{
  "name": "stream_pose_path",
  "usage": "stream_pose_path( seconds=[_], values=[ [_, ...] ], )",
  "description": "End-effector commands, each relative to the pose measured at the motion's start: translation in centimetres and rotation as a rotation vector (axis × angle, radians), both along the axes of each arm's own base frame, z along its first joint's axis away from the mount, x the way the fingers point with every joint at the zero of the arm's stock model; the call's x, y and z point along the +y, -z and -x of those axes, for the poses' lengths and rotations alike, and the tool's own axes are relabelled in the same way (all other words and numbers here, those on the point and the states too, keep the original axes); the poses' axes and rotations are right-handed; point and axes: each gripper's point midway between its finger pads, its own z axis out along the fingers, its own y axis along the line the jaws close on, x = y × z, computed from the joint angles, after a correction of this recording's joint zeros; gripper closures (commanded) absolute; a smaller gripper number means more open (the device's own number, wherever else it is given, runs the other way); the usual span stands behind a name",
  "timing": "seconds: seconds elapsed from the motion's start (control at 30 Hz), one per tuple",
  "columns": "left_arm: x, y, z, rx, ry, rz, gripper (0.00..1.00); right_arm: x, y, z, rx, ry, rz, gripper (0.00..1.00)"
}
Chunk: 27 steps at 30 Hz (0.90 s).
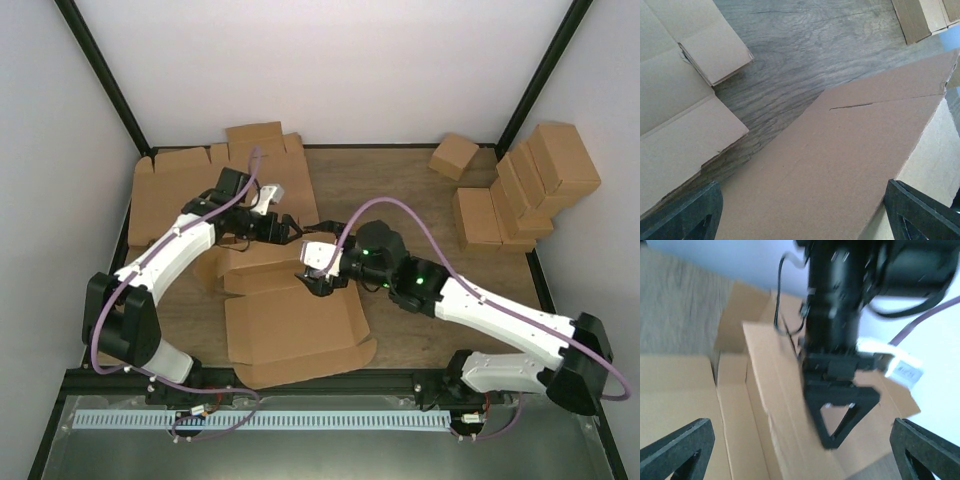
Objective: Fold the paper box
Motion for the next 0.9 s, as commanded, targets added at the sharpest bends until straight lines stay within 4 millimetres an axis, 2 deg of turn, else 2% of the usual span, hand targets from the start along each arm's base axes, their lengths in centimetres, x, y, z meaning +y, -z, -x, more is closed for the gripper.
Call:
stream_pose_path(
  seconds=[0.0,0.2,0.23,0.27,0.3,0.33,0.4,0.5,0.57,0.63,0.77,0.87],
  values=[
    [1.2,3.5,2.3,0.097,0.011,-0.102,0.09,0.4,-5.4,2.2,0.139,-0.039,-0.233,0.0],
    [1.5,3.2,2.4,0.079,0.002,-0.115,0.09,-0.5,-7.2,1.6,0.416,0.107,-0.44,0.0],
    [1.5,3.0,2.3,0.074,-0.002,-0.113,0.09,-1.2,-7.4,0.9,0.486,0.182,-0.5,0.0],
    [1.5,2.8,2.2,0.068,-0.006,-0.11,0.09,-2.7,-7.2,-0.6,0.574,0.336,-0.583,0.0],
    [1.5,2.7,2.1,0.065,-0.009,-0.107,0.09,-4.9,-6.7,-2.3,0.652,0.514,-0.671,0.0],
    [1.5,2.5,2.0,0.058,-0.012,-0.105,0.09,-6.5,-6.2,-2.8,0.717,0.572,-0.709,0.0],
    [1.5,2.3,2.0,0.049,-0.018,-0.104,0.1,-7.4,-4.9,-2.6,0.868,0.508,-0.708,0.0],
    [1.5,1.6,1.8,0.022,-0.026,-0.092,0.12,-8.7,-0.7,-3.1,1.096,0.568,-0.654,0.0],
    [1.3,1.1,1.7,0.005,-0.021,-0.076,0.12,-9.2,2.2,-3.4,1.146,0.661,-0.585,0.0],
    [1.2,0.7,1.8,-0.004,-0.014,-0.066,0.12,-9.5,4.0,-3.6,1.164,0.718,-0.549,0.0],
    [1.0,0.9,1.9,0.004,0.002,-0.059,0.12,-9.4,4.5,-3.7,1.187,0.707,-0.568,0.0],
    [0.7,0.8,2.1,0.004,0.019,-0.047,0.12,-9.1,4.9,-4.5,1.191,0.725,-0.567,0.01]
  ],
)
